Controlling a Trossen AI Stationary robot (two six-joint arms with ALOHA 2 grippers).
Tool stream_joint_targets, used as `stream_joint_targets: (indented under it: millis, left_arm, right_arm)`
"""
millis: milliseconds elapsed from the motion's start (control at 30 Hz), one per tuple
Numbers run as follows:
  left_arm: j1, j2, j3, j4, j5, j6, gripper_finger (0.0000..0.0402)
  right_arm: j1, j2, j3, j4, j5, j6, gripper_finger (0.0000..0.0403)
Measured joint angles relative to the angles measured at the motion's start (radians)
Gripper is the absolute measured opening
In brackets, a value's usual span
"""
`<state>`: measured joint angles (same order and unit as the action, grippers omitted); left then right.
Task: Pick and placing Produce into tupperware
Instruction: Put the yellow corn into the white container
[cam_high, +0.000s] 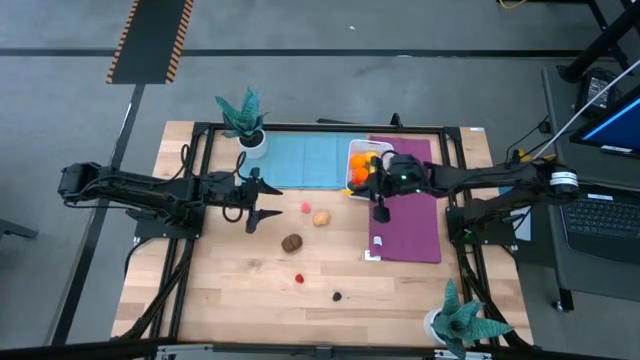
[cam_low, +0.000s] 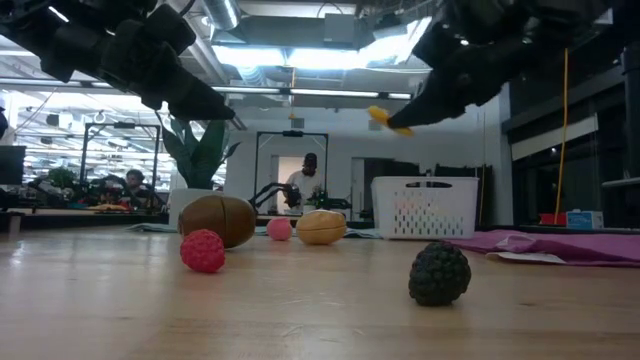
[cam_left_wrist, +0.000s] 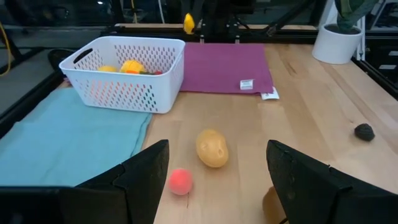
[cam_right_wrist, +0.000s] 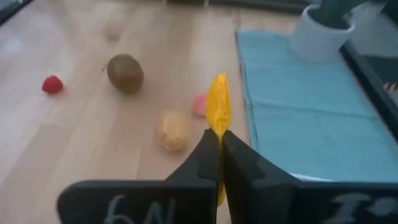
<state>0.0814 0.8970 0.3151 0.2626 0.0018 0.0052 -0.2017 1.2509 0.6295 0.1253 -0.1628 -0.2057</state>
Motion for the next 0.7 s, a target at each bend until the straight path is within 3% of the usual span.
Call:
stream_joint_targets:
  millis: [333, 700]
  left_arm:
    - [0.002, 0.000, 0.000, 0.035, -0.012, -0.003, 0.0263]
    - [0.004, 0.000, 0.000, 0.038, -0.017, -0.003, 0.0263]
  right_arm:
    - [-0.039, -0.136, -0.241, 0.339, 0.038, 0.089, 0.0008]
    - [-0.045, -0.155, -0.309, 0.433, 0.202, 0.127, 0.0008]
